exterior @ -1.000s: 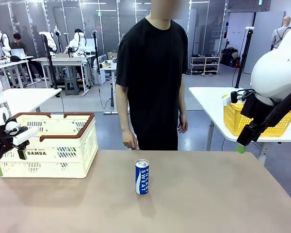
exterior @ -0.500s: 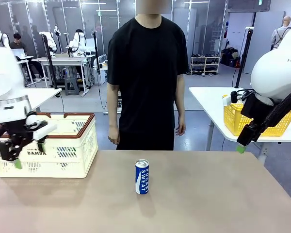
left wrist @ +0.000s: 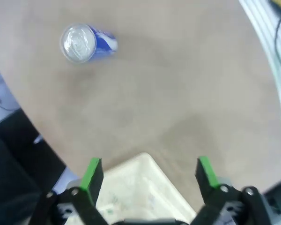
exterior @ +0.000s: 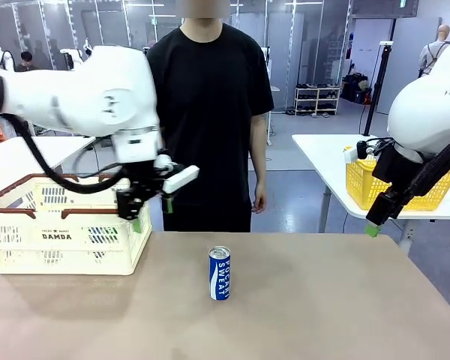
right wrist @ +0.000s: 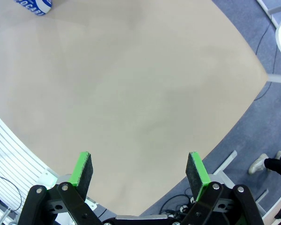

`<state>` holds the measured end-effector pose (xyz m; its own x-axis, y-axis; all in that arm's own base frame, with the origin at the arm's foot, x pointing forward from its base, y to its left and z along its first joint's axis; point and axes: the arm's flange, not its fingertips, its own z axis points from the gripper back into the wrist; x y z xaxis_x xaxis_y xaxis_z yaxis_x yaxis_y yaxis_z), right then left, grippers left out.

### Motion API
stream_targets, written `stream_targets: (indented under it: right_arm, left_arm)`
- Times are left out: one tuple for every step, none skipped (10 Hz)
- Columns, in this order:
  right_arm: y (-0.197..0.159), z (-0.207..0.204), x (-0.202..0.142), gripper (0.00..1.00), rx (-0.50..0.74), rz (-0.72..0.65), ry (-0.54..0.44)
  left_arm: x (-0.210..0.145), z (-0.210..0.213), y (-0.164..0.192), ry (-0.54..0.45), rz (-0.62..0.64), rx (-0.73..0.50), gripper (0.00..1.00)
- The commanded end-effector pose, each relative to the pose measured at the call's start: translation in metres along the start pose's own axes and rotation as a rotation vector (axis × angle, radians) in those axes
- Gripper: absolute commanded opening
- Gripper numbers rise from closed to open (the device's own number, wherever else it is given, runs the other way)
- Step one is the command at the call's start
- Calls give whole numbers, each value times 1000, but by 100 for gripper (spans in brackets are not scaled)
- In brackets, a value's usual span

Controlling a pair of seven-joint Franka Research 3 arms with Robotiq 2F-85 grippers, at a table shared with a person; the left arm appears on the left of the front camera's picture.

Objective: Place the drinks into the Shopping basket.
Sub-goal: Pick up one drink and place it into the Shopping basket.

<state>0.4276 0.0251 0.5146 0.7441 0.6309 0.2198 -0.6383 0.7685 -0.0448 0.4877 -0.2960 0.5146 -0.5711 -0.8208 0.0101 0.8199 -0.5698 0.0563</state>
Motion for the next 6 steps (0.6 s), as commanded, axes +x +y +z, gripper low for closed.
stream_targets:
  right_arm:
    - [-2,1,-2,100,0,15,2]
    - [-2,1,-2,100,0,15,2]
    - [-2,1,-2,100,0,15,2]
    - [-2,1,-2,100,0,15,2]
    - [-2,1,-2,100,0,15,2]
    - [-2,1,-2,100,0,15,2]
  left_arm:
    - [22,-3,40,36,-5,-26,100]
    - [41,-14,56,10,-40,-19,100]
    - [55,-20,68,-20,-49,-25,100]
    - [67,-26,74,-30,-58,-15,100]
    - [75,-31,76,-35,-65,7,100]
    - [80,-36,76,-49,-54,13,100]
